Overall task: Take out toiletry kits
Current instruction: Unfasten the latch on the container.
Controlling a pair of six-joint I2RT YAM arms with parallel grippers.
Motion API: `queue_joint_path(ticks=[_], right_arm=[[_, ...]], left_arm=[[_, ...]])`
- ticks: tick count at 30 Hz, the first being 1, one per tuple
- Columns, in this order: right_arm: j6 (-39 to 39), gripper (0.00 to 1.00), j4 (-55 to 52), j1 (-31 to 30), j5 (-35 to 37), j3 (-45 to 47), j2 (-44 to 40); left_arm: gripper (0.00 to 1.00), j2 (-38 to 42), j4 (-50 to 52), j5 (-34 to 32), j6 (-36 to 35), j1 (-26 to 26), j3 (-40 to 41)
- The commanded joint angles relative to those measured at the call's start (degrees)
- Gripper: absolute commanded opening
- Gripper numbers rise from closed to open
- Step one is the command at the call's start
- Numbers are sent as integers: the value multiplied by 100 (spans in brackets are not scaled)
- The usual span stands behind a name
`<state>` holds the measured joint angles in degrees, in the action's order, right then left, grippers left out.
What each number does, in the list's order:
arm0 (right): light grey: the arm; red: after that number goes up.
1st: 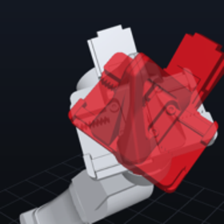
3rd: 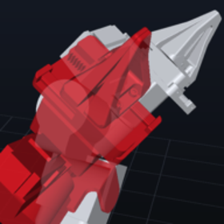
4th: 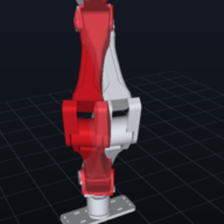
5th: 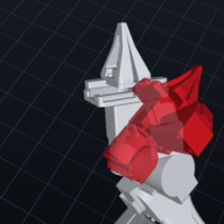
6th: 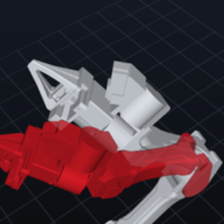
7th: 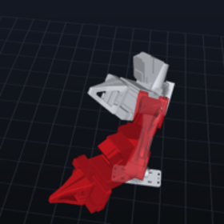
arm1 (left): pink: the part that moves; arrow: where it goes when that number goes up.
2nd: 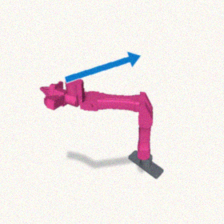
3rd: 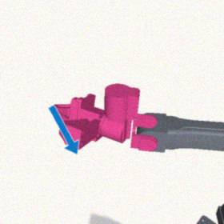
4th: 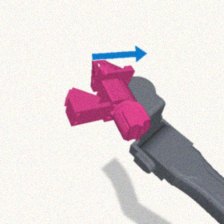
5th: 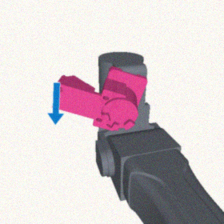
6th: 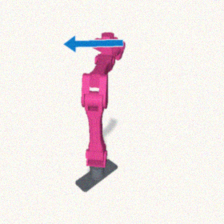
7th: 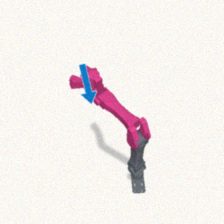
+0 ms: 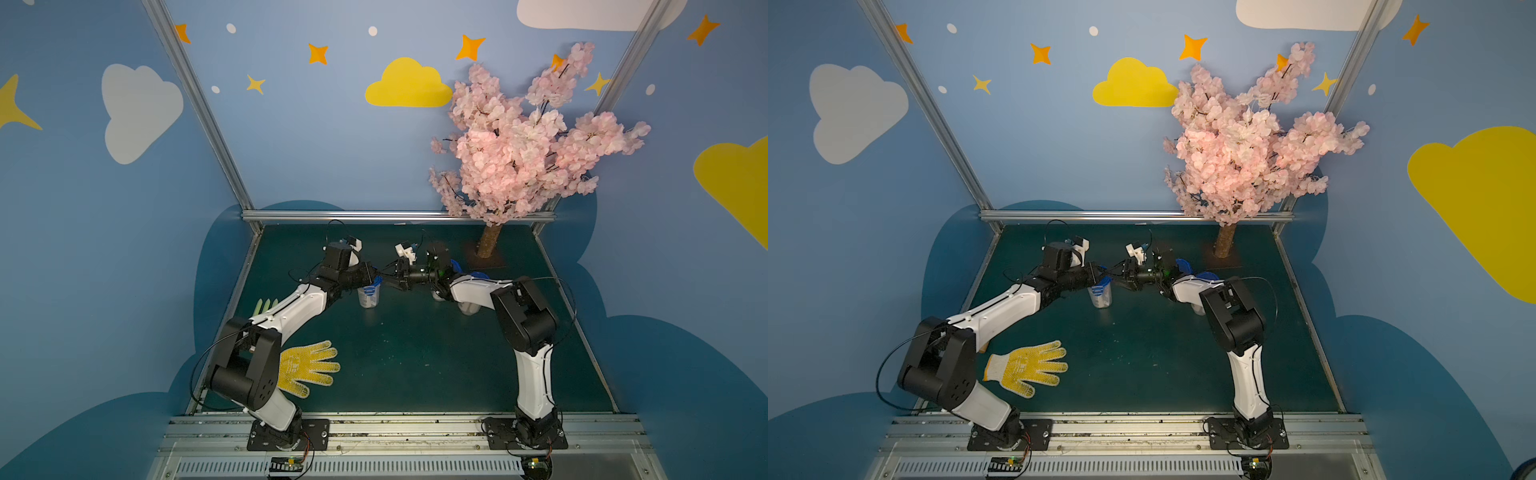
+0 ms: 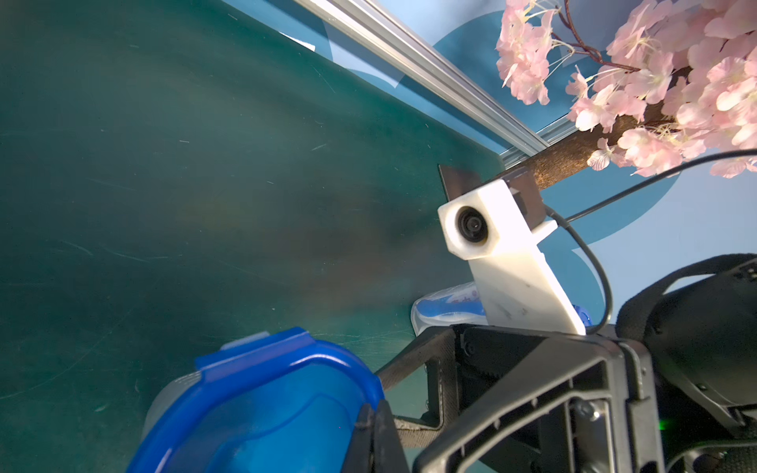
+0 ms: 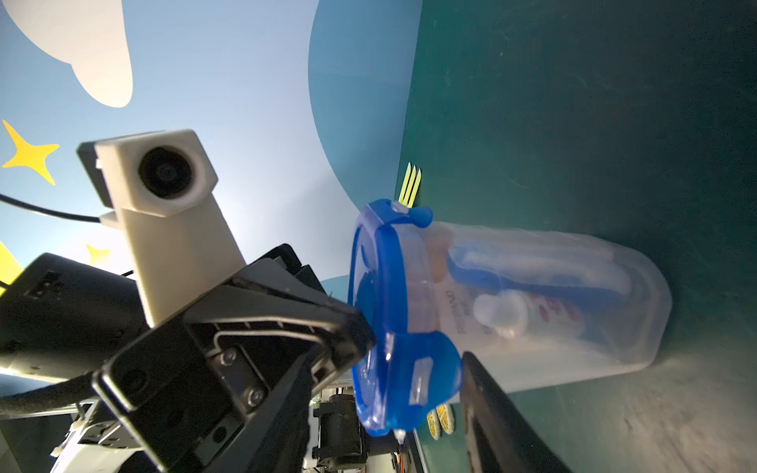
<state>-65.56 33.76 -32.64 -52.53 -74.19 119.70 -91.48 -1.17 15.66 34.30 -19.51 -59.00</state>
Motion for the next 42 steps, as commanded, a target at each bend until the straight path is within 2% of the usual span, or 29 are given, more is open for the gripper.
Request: queue_joint_path(ticks=[1, 5, 16, 27, 33, 42], right_arm=[[-313, 56, 1075, 63, -143, 31, -387], [-536, 55, 1376, 133, -174, 98, -386], [-510, 55, 1358, 267, -195, 120, -568], [-32, 53, 607, 221, -144, -137, -679], [1048, 51, -1356, 230, 73, -568, -990], [2714, 46, -3991, 241, 1037, -1088, -1429]], left_arm=[[2, -458, 1665, -270, -3, 23, 594], [2, -470, 1621, -287, 36, 49, 735], [2, -634, 1524, -281, 53, 76, 948], [2, -550, 1651, -265, 24, 74, 807], [2, -269, 1970, -85, -110, 71, 300], [2, 167, 2394, 104, -208, -16, -658]])
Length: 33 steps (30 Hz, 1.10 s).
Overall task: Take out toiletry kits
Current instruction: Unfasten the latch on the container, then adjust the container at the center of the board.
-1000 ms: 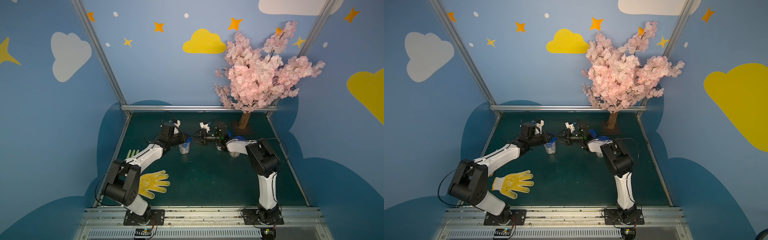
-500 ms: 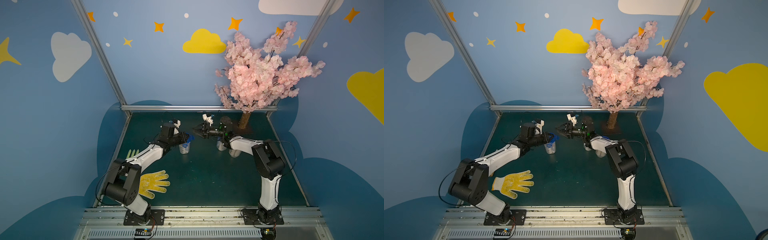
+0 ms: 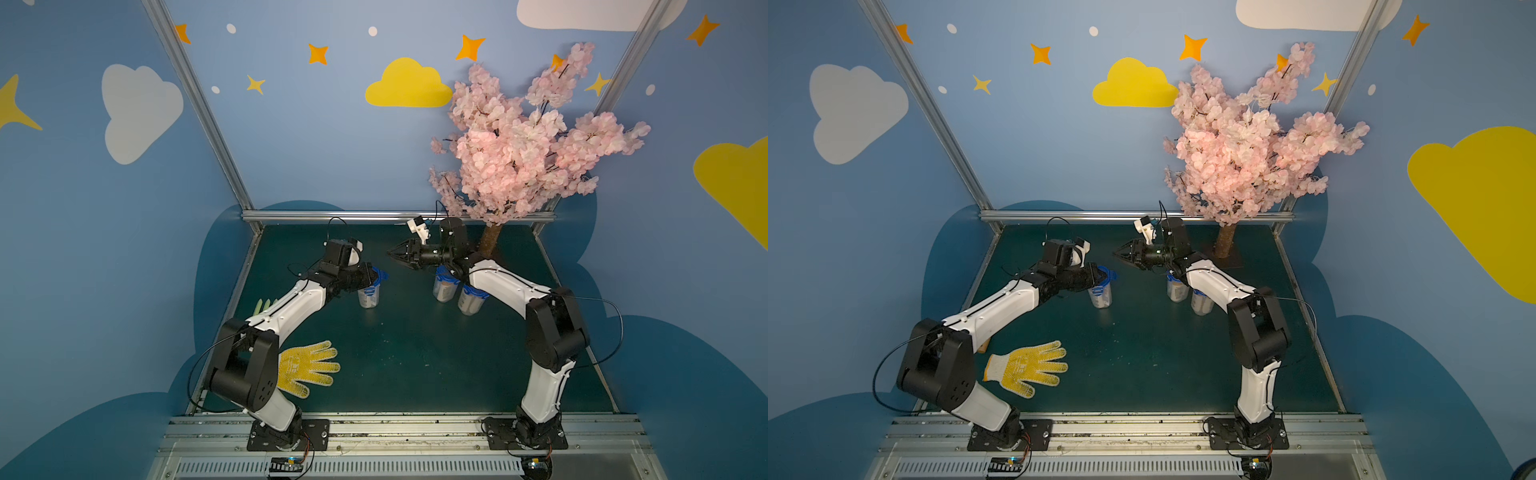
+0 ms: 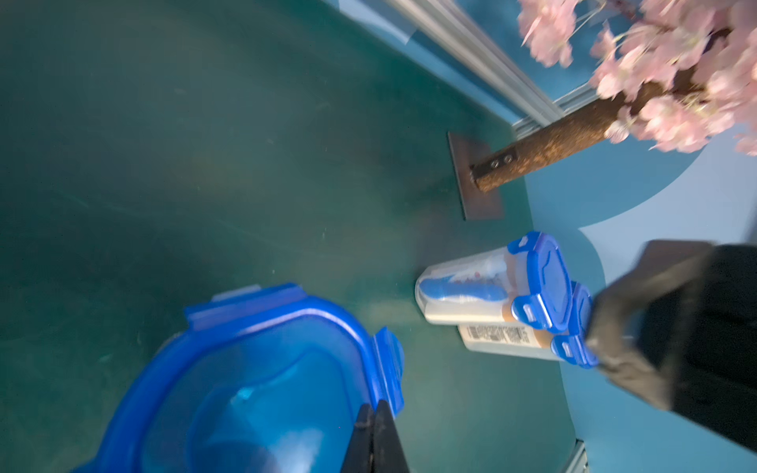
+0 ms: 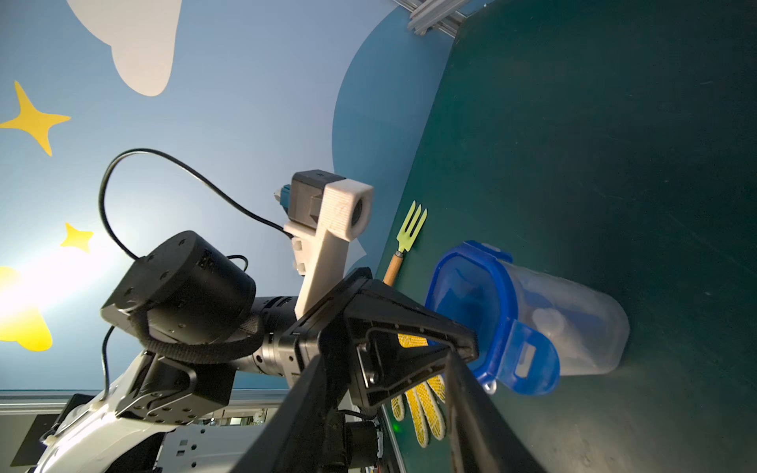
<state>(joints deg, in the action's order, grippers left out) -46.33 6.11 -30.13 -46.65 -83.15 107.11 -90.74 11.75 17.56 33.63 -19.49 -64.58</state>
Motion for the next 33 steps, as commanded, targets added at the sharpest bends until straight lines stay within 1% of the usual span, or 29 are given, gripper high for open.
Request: queue_joint_path(ticks=[1, 7, 9, 12, 13, 16, 19, 22, 24, 26, 28, 33], right_arm=[[947, 46, -1483, -17, 594, -263, -196], [1660, 44, -2611, -30, 1282, -760, -197], [1818, 42, -2930, -37, 1480, -984, -95], [2032, 37, -3327, -61, 1676, -1412, 161], [2115, 33, -3473, -71, 1743, -1601, 272], [2363, 21, -3933, -125, 1954, -2203, 634], [2579, 12, -4328, -180, 2192, -2794, 976], [2732, 5, -4678, -213, 2372, -3391, 1350], [2776, 3, -4842, -222, 2452, -3726, 1591], [2838, 3, -4956, -240, 2522, -4012, 1817], [2891, 3, -5051, -291, 2612, -4258, 2028], [3028, 3, -5186, -495, 2835, -4648, 2455]], left_arm=[[2, 174, 1138, -78, -163, -38, -202], [2, 679, 1435, -224, -312, -132, -678], [2, 913, 1456, -286, -322, -154, -658], [2, 1295, 1552, -382, -374, -180, -535], [2, 1424, 1608, -568, -391, -189, -477], [2, 1764, 1737, -730, -384, -200, -221], [2, 2122, 1827, -902, -357, -205, 126], [2, 2514, 1822, -1101, -313, -196, 519], [2, 2708, 1884, -1198, -314, -187, 683], [2, 2746, 1962, -1250, -326, -182, 776], [2, 2657, 1881, -1152, -312, -167, 870], [2, 2116, 1442, -818, -161, -68, 1015]])
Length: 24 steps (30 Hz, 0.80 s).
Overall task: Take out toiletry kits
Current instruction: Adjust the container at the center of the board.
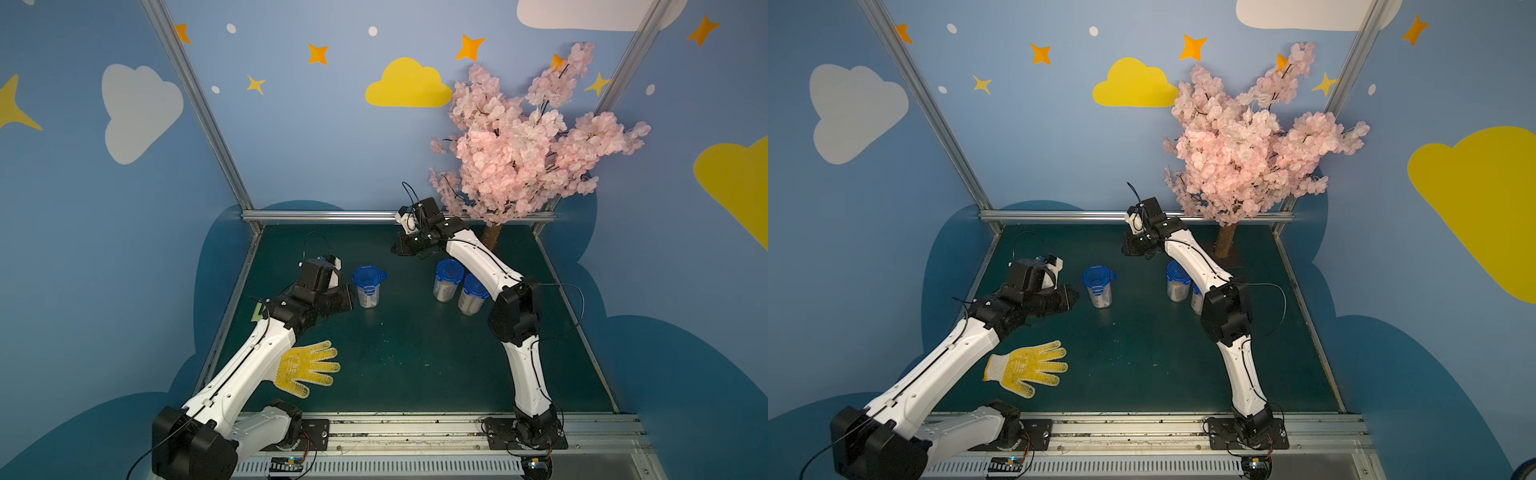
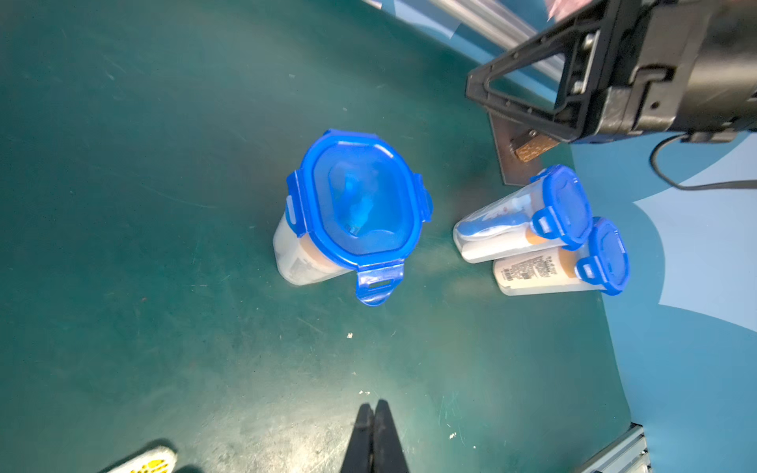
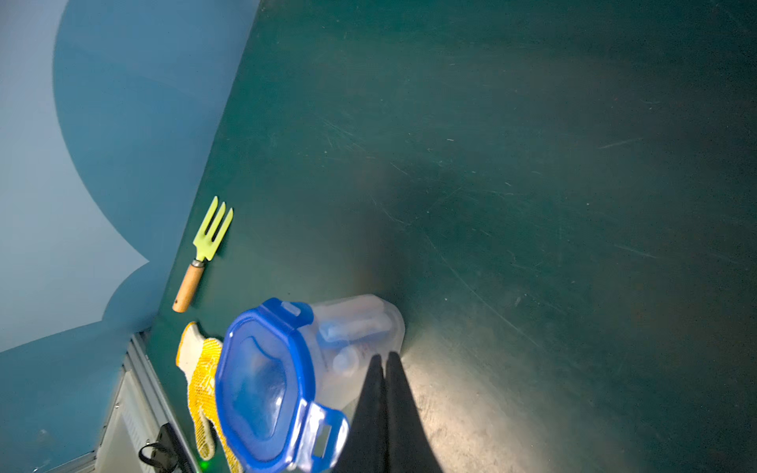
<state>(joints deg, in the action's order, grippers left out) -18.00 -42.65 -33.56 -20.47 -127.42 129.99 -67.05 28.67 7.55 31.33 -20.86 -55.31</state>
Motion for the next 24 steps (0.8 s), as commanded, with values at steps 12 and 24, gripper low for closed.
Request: queue_joint_path(ticks=[12, 24], right_arm=[[459, 3, -423, -453, 350, -209, 313], [309, 2, -143, -650, 403, 963, -451]], left_arm=[[2, -1633, -849, 540, 230, 445, -344], [2, -2392, -748, 623, 105, 599, -1052]])
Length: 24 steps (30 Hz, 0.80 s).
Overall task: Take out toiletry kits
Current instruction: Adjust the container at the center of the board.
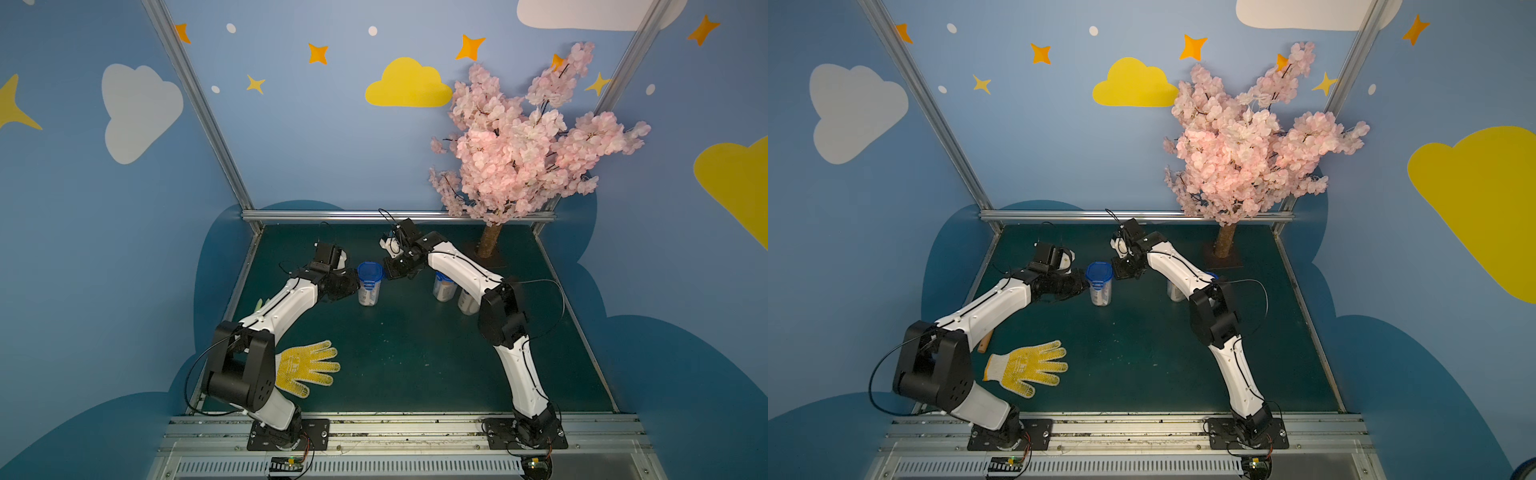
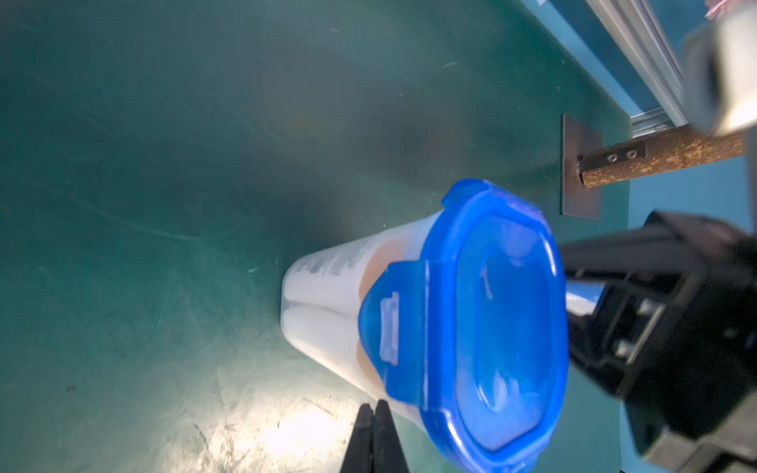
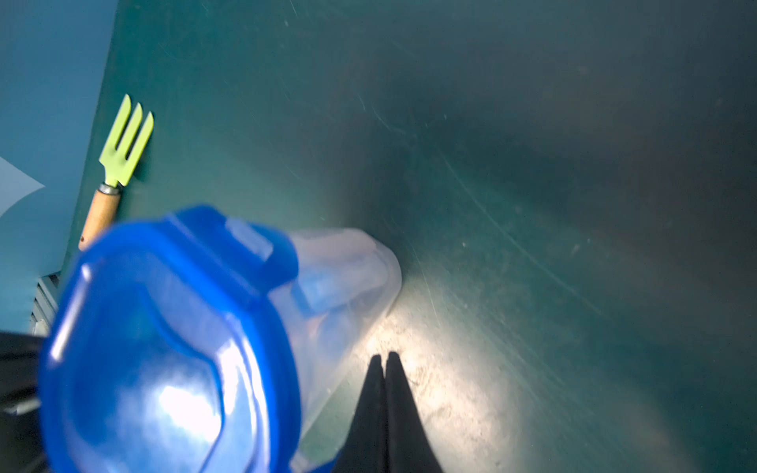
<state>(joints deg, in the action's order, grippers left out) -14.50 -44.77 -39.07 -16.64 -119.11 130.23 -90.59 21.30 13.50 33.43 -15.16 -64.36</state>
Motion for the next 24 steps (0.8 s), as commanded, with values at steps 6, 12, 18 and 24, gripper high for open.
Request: queue_joint_path(ticks=[6, 12, 18, 24], right_arm=[[-88, 2, 204, -266, -18, 453, -765], [-187, 2, 241, -437, -76, 583, -878], [-305, 1, 328, -520, -76, 818, -1010], [-325, 1, 285, -523, -39, 962, -1108]], left_arm=[[2, -6, 52, -124, -144, 157, -56], [2, 76, 127, -257, -258, 363, 40], [2, 177, 181, -310, -304, 573, 48], [2, 342, 274, -447, -285, 593, 212]])
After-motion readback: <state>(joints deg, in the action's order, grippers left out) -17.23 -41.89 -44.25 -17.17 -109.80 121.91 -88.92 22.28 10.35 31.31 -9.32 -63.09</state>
